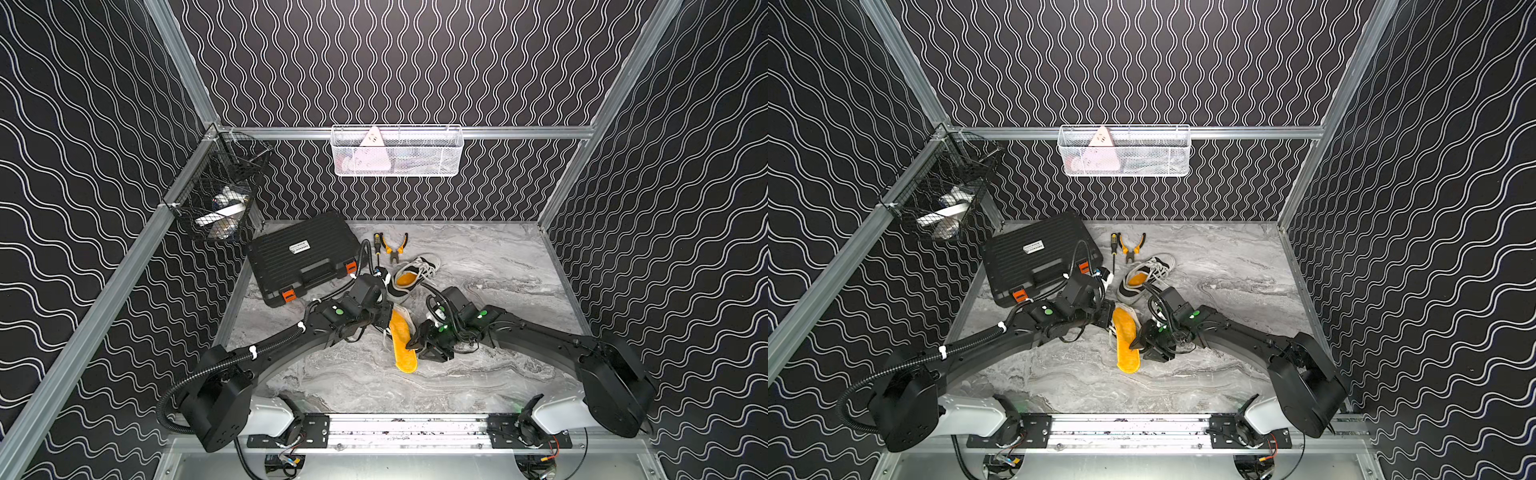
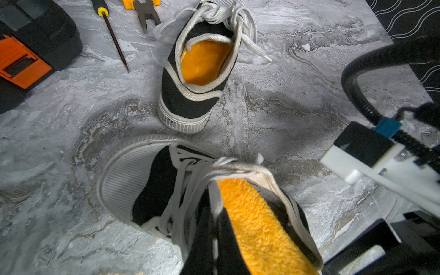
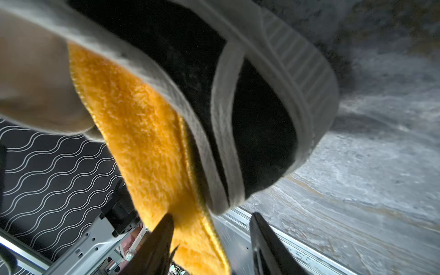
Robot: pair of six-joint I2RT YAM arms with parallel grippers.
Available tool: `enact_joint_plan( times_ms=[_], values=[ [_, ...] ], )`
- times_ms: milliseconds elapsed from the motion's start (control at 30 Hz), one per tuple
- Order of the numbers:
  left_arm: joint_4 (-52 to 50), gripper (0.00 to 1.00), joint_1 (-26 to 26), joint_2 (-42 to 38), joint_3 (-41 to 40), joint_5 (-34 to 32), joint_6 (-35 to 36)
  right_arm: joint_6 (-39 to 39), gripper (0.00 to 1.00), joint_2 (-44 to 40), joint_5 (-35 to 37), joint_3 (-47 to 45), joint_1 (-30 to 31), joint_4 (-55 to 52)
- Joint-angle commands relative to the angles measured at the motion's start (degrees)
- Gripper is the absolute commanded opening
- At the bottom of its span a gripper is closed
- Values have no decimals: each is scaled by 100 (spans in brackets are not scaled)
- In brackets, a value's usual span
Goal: Insert the insole into the shoe
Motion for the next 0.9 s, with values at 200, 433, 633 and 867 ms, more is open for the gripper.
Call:
enact_joint_plan(
  times_ms=[200,433,633,867],
  values=[
    [209,0,-22,-34,17,3,-97,603,38,100,27,-57,37,953],
    [157,0,-19,-65,-9,-50,-46,-242,16,95,163,319,2,-16],
    [86,0,-19,88,101,-76,-47,-1434,12,295,498,945,-130,-1408],
    [5,0,-19,115,153,-87,26,-2785,10,736,1636,1870,-165,-2941]
  ],
)
